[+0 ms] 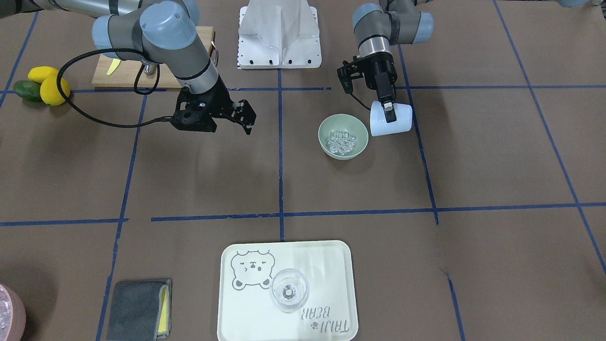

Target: Pour ice into bowl

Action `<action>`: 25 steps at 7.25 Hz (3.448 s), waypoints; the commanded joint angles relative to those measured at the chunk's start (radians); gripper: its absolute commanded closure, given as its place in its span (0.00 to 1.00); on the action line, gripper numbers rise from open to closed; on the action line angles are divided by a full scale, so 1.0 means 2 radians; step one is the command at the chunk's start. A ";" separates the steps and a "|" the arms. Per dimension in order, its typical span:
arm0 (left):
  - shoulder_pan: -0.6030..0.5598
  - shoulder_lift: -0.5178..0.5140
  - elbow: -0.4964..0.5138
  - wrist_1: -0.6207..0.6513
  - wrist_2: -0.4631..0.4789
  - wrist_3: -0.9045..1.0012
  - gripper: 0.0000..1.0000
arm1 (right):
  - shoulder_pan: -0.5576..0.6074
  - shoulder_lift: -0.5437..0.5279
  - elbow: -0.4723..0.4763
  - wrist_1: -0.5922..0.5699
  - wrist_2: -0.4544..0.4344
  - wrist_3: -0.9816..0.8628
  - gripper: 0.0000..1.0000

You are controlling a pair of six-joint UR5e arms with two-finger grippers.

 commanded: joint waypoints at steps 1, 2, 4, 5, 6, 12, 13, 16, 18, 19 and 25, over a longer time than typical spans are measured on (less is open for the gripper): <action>-0.001 0.002 -0.052 -0.004 -0.021 -0.001 1.00 | 0.000 0.000 0.000 0.007 0.000 0.001 0.00; -0.002 0.009 -0.078 -0.004 -0.088 -0.001 1.00 | -0.001 0.000 0.000 0.009 0.000 0.002 0.00; -0.005 0.025 -0.121 -0.004 -0.166 -0.012 1.00 | -0.002 0.000 0.000 0.009 -0.001 0.002 0.00; -0.008 0.033 -0.132 -0.004 -0.213 -0.055 1.00 | -0.002 0.000 0.000 0.009 -0.001 0.002 0.00; -0.019 0.044 -0.147 -0.004 -0.267 -0.119 1.00 | -0.002 0.001 0.000 0.009 -0.002 0.002 0.00; -0.077 0.205 -0.162 -0.108 -0.328 -0.418 1.00 | -0.018 0.007 0.001 0.009 -0.012 0.007 0.00; -0.100 0.215 -0.158 -0.109 -0.331 -0.440 1.00 | -0.021 0.008 0.001 0.009 -0.016 0.007 0.00; -0.143 0.232 -0.101 -0.204 -0.420 -0.536 1.00 | -0.021 0.009 0.001 0.009 -0.020 0.007 0.00; -0.172 0.253 -0.041 -0.332 -0.459 -0.540 1.00 | -0.021 0.008 0.001 0.009 -0.020 0.007 0.00; -0.182 0.257 -0.014 -0.406 -0.469 -0.544 1.00 | -0.021 0.009 0.001 0.009 -0.020 0.007 0.00; -0.178 0.248 0.108 -0.516 -0.359 -0.757 1.00 | -0.021 0.009 0.003 0.009 -0.020 0.007 0.00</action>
